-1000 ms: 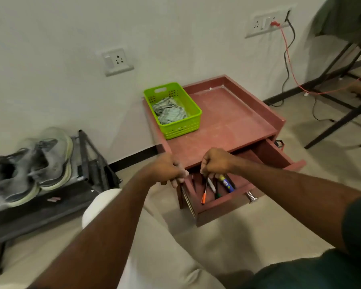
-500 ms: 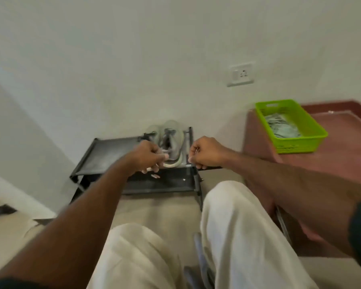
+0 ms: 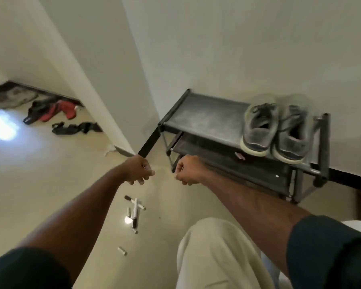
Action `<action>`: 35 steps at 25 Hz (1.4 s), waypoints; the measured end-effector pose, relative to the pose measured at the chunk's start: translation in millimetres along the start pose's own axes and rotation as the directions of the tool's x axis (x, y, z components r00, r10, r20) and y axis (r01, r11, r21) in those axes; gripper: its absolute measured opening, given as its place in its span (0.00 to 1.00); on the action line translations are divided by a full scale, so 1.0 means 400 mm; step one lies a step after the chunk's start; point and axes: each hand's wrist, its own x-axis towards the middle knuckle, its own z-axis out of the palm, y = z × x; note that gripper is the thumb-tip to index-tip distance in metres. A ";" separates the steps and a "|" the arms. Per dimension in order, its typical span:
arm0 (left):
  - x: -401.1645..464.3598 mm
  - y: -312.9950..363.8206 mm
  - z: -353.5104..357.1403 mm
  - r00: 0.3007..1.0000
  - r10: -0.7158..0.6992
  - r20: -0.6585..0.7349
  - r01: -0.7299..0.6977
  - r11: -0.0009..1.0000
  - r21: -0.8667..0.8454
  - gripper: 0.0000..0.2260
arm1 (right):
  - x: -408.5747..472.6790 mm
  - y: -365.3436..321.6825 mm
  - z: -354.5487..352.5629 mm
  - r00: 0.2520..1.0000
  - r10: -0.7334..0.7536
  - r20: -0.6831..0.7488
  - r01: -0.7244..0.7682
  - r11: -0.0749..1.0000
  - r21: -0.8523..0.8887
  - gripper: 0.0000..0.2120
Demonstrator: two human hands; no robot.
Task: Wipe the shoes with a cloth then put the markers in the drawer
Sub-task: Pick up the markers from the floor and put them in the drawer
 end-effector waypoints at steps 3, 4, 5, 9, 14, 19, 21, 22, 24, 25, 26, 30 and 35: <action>0.063 -0.195 0.029 0.984 -0.174 0.044 0.174 0.985 -0.013 0.07 | 0.124 -0.005 0.105 0.995 -0.036 0.093 0.042 0.997 -0.057 0.01; 0.083 -0.259 0.045 0.972 -0.227 0.066 0.228 0.973 -0.020 0.06 | 0.169 -0.005 0.143 0.992 -0.037 0.123 0.046 0.996 -0.076 0.01; 0.100 -0.317 0.064 0.958 -0.275 0.083 0.278 0.960 -0.030 0.06 | 0.210 -0.004 0.181 0.988 -0.039 0.151 0.056 0.993 -0.106 0.02; 0.150 -0.513 0.206 0.891 -0.444 0.098 0.453 0.886 -0.102 0.06 | 0.357 0.008 0.339 0.957 -0.036 0.288 0.116 0.957 -0.266 0.04; 0.105 -0.728 0.459 0.678 -0.731 0.074 0.708 0.623 -0.333 0.15 | 0.478 -0.009 0.526 0.872 -0.013 0.490 0.236 0.887 -0.396 0.02; 0.069 -0.818 0.650 0.488 -0.871 0.055 0.783 0.409 -0.468 0.23 | 0.519 -0.011 0.703 0.821 0.085 0.565 0.248 0.838 -0.487 0.10; 0.074 -0.853 0.703 0.457 -0.886 0.078 0.786 0.361 -0.503 0.27 | 0.522 0.008 0.755 0.862 0.093 0.499 0.190 0.853 -0.486 0.13; 0.079 -0.870 0.726 0.446 -0.891 0.085 0.788 0.345 -0.510 0.29 | 0.513 0.024 0.785 0.877 0.082 0.474 0.168 0.871 -0.462 0.13; 0.088 -0.876 0.753 0.429 -0.900 0.080 0.787 0.329 -0.521 0.28 | 0.473 0.056 0.847 0.879 0.023 0.477 0.188 0.902 -0.389 0.12; 0.085 -0.859 0.745 0.443 -0.894 0.058 0.765 0.344 -0.544 0.25 | 0.447 0.070 0.878 0.868 -0.013 0.496 0.225 0.901 -0.371 0.12; 0.086 -0.848 0.743 0.467 -0.884 0.022 0.725 0.369 -0.582 0.20 | 0.424 0.084 0.905 0.852 -0.056 0.521 0.285 0.883 -0.372 0.13; 0.097 -0.829 0.765 0.480 -0.876 -0.054 0.450 0.298 -0.842 0.10 | 0.385 0.094 0.983 0.791 -0.219 0.572 0.527 0.718 -0.454 0.13; 0.112 -0.809 0.761 0.551 -0.834 0.023 0.234 0.128 -0.964 0.08 | 0.378 0.104 1.018 0.759 -0.309 0.573 0.627 0.584 -0.516 0.11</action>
